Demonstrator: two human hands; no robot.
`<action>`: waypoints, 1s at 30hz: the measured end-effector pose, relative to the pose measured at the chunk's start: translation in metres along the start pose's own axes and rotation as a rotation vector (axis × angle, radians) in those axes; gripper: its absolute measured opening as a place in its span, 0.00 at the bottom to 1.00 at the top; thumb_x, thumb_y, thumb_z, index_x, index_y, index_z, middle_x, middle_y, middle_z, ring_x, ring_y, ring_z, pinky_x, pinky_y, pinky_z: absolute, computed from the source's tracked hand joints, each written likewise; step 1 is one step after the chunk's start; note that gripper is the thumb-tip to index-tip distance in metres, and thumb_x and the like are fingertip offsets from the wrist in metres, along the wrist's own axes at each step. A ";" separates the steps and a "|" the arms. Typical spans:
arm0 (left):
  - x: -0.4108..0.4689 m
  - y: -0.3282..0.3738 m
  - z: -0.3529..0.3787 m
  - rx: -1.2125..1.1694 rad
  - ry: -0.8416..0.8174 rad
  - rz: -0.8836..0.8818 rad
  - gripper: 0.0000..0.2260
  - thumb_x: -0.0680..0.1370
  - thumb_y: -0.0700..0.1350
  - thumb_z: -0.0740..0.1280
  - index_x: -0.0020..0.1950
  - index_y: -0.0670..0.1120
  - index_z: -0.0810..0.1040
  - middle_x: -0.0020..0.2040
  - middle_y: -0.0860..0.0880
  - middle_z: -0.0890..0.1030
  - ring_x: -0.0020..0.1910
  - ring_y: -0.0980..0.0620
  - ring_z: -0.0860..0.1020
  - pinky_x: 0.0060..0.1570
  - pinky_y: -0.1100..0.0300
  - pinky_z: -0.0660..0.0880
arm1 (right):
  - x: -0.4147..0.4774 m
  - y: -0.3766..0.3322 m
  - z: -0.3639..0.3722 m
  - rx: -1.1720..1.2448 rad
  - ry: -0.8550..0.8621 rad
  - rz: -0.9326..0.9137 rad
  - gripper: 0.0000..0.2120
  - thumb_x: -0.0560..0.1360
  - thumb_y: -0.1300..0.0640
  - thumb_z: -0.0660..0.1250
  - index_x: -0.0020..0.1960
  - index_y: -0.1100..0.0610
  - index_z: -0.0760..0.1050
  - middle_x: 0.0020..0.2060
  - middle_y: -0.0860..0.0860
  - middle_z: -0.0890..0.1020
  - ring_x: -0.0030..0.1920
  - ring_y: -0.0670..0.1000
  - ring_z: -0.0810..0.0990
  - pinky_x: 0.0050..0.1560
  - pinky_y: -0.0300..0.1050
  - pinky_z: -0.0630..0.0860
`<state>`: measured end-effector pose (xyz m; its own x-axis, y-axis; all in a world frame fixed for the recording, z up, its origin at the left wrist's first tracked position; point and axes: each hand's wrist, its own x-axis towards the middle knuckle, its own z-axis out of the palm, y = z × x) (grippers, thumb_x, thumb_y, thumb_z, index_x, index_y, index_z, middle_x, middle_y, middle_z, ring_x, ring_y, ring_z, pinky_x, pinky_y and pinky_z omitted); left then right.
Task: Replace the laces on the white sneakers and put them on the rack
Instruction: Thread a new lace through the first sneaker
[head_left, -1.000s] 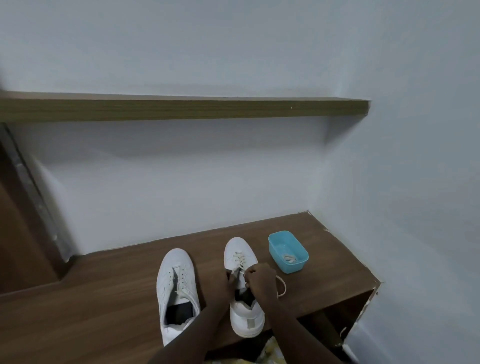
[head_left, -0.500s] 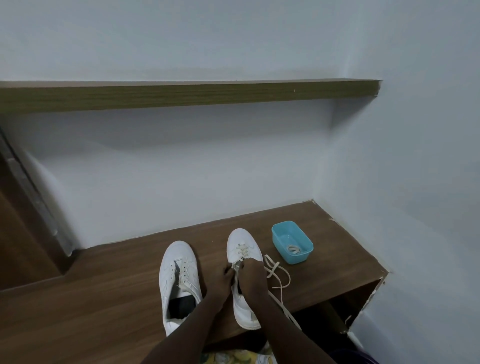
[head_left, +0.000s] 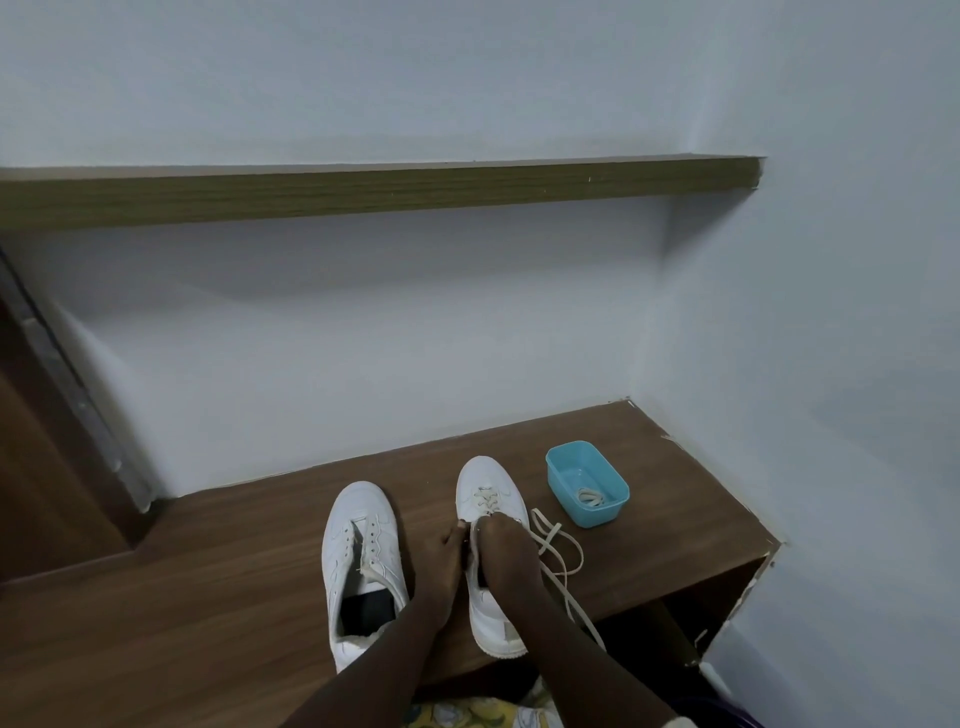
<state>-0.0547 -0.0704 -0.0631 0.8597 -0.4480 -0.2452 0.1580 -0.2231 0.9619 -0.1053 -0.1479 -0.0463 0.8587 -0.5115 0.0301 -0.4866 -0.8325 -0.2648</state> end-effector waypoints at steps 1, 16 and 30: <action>0.000 0.003 0.000 -0.035 -0.026 -0.030 0.14 0.81 0.46 0.61 0.47 0.38 0.80 0.42 0.41 0.81 0.42 0.48 0.78 0.42 0.61 0.73 | -0.001 0.001 0.000 -0.004 0.010 -0.004 0.12 0.77 0.57 0.63 0.59 0.60 0.74 0.57 0.56 0.78 0.58 0.53 0.77 0.60 0.44 0.72; 0.021 0.020 -0.016 -0.763 0.363 -0.221 0.08 0.81 0.37 0.50 0.50 0.42 0.68 0.35 0.45 0.69 0.32 0.50 0.71 0.27 0.61 0.73 | 0.005 0.052 -0.047 0.478 -0.054 0.158 0.09 0.71 0.64 0.71 0.51 0.61 0.81 0.40 0.53 0.84 0.40 0.50 0.82 0.44 0.44 0.78; 0.013 0.042 -0.040 0.940 -0.145 0.316 0.09 0.77 0.46 0.65 0.51 0.47 0.84 0.49 0.50 0.83 0.49 0.51 0.80 0.46 0.61 0.72 | 0.018 0.045 -0.078 0.007 0.108 0.006 0.15 0.78 0.62 0.58 0.57 0.51 0.79 0.56 0.49 0.80 0.59 0.52 0.73 0.56 0.49 0.63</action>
<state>-0.0168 -0.0508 -0.0212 0.7183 -0.6924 -0.0676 -0.5696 -0.6410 0.5145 -0.1240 -0.2113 0.0180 0.8331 -0.5370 0.1324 -0.4905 -0.8280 -0.2718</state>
